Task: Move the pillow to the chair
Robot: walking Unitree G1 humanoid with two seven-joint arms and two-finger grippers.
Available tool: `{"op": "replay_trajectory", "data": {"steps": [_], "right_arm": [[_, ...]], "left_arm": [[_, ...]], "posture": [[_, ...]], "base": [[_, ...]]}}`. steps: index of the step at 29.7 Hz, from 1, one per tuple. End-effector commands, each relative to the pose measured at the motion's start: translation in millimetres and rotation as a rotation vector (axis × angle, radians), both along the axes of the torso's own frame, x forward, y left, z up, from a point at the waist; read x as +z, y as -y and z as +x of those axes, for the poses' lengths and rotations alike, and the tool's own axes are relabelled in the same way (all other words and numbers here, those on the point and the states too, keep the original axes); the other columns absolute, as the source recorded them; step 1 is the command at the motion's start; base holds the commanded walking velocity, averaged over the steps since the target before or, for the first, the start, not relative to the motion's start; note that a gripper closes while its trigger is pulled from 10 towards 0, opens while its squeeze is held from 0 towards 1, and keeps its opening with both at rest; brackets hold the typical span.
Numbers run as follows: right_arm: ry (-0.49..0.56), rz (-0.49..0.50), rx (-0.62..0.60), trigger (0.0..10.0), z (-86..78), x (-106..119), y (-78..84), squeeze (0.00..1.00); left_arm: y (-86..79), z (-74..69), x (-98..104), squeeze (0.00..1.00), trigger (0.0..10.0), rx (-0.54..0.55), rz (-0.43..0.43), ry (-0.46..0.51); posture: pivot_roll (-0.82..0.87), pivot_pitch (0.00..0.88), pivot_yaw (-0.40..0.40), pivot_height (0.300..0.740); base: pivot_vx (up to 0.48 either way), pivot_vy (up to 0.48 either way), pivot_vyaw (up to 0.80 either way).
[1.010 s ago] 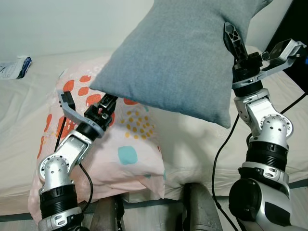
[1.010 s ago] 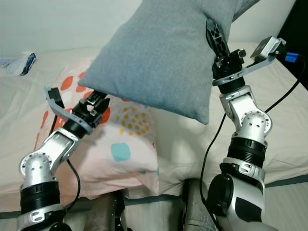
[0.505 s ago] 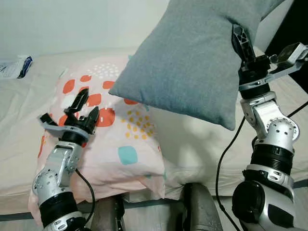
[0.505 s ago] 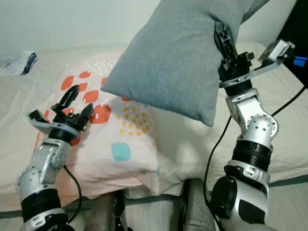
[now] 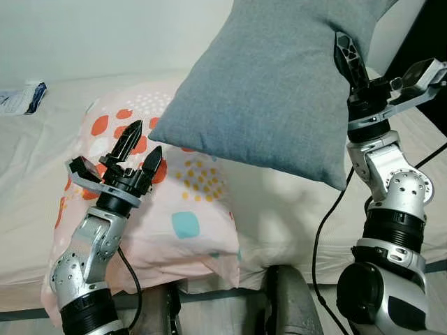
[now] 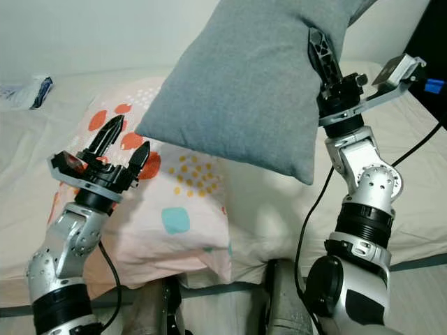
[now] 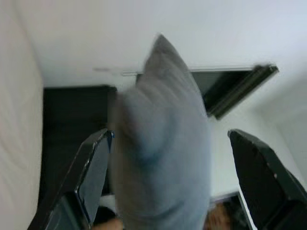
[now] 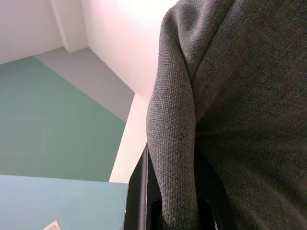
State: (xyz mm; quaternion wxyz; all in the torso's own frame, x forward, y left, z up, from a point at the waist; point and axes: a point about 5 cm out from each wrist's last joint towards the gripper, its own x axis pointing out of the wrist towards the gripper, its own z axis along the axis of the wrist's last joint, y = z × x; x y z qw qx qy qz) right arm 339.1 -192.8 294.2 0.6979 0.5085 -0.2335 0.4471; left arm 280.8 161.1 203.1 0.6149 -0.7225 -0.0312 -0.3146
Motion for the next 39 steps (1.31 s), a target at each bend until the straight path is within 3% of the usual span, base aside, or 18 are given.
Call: {"op": "replay_trajectory", "data": {"steps": [1, 5, 11, 13, 14, 15, 17, 18, 19, 20, 21, 25, 28, 29, 31, 32, 35, 39], "right_arm": [[0.089, 0.028, 0.021, 0.0, -5.6, 13.8, -2.8, 0.00], [0.047, 0.038, 0.052, 0.0, -2.5, 3.8, -13.8, 0.00], [0.035, 0.041, 0.067, 0.0, -1.9, -0.2, -19.6, 0.00], [0.037, 0.059, 0.121, 0.0, -4.0, -3.6, -35.4, 0.00], [0.037, 0.059, 0.121, 0.0, -4.0, -3.6, -35.4, 0.00], [0.047, 0.066, 0.151, 0.0, -6.0, -3.0, -42.6, 0.00], [0.047, 0.066, 0.151, 0.0, -6.0, -3.0, -42.6, 0.00], [0.059, 0.069, 0.178, 0.0, -8.0, -1.8, -48.3, 0.00], [0.068, 0.060, 0.204, 0.0, -10.8, -1.6, -54.4, 0.00], [0.068, 0.060, 0.204, 0.0, -10.8, -1.6, -54.4, 0.00], [0.074, 0.049, 0.230, 0.0, -13.6, -2.2, -59.6, 0.00], [0.083, 0.036, 0.272, 0.0, -19.3, -4.4, -67.4, 0.00], [0.068, 0.002, 0.301, 0.0, -23.5, -13.4, -75.6, 0.00], [0.051, -0.006, 0.291, 0.0, -23.2, -17.1, -75.0, 0.00], [0.051, -0.006, 0.291, 0.0, -23.2, -17.1, -75.0, 0.00], [-0.006, -0.044, 0.248, 0.0, -20.8, -27.9, -71.9, 0.00], [-0.069, -0.096, 0.200, 0.0, -17.2, -37.2, -71.2, 0.00], [-0.098, -0.123, 0.178, 0.0, -15.5, -41.0, -72.1, 0.00]], "left_arm": [[11.1, -6.4, 4.7, 1.00, 10.0, -0.047, -0.008, 0.034], [29.8, -4.4, 7.0, 1.00, 10.0, -0.089, 0.055, 0.028], [33.7, -3.0, 6.6, 1.00, 10.0, -0.102, 0.062, 0.022], [44.7, 0.5, 2.4, 1.00, 10.0, -0.145, 0.147, -0.003], [44.7, 0.5, 2.4, 1.00, 10.0, -0.145, 0.147, -0.003], [48.9, 5.6, -4.1, 1.00, 10.0, -0.142, 0.231, -0.050], [48.9, 5.6, -4.1, 1.00, 10.0, -0.142, 0.231, -0.050], [49.9, 9.6, -8.2, 1.00, 10.0, -0.136, 0.271, -0.078], [49.6, 12.3, -9.7, 0.14, 10.0, -0.128, 0.293, -0.087], [49.6, 12.3, -9.7, 0.14, 10.0, -0.128, 0.293, -0.087], [49.0, 14.9, -10.4, 0.00, 10.0, -0.118, 0.308, -0.092], [47.9, 20.5, -9.3, 0.00, 10.0, -0.098, 0.321, -0.107], [39.1, 27.5, -0.3, 0.00, 10.0, -0.030, 0.282, -0.107], [35.9, 28.8, 1.6, 0.00, 7.5, -0.010, 0.273, -0.102], [35.9, 28.8, 1.6, 0.00, 7.5, -0.010, 0.273, -0.102], [27.0, 32.3, 2.0, 0.00, 0.0, 0.051, 0.318, -0.109], [19.8, 34.9, 1.4, 0.00, 0.0, 0.100, 0.395, -0.106], [17.4, 36.1, 1.5, 0.00, 0.0, 0.117, 0.428, -0.101]], "posture": [[0.05, 0.140, 0.030, 0.572], [0.05, 0.140, 0.033, 0.572], [0.05, 0.140, 0.035, 0.572], [0.05, 0.137, 0.038, 0.572], [0.05, 0.137, 0.038, 0.572], [0.05, 0.137, 0.038, 0.572], [0.05, 0.137, 0.038, 0.572], [0.05, 0.136, 0.038, 0.572], [0.05, 0.136, 0.037, 0.572], [0.05, 0.136, 0.037, 0.572], [0.04, 0.135, 0.036, 0.572], [0.04, 0.136, 0.035, 0.572], [0.05, 0.132, 0.033, 0.572], [0.04, 0.132, 0.034, 0.572], [0.04, 0.132, 0.034, 0.572], [0.04, 0.132, 0.034, 0.572], [0.04, 0.133, 0.035, 0.572], [0.04, 0.133, 0.034, 0.572]], "base": [[0.000, 0.000, 0.00], [0.000, 0.000, 0.00], [0.000, 0.000, 0.00], [0.000, 0.000, 0.00], [0.000, 0.000, 0.00], [0.000, 0.000, 0.00], [0.000, 0.000, 0.00], [0.000, 0.000, 0.00], [0.000, 0.000, 0.00], [0.000, 0.000, 0.00], [0.000, 0.000, 0.00], [0.000, 0.000, 0.00], [0.000, 0.000, 0.00], [0.000, 0.000, 0.00], [0.000, 0.000, 0.00], [0.000, 0.000, 0.00], [0.000, 0.000, 0.00], [0.000, 0.000, 0.00]]}}
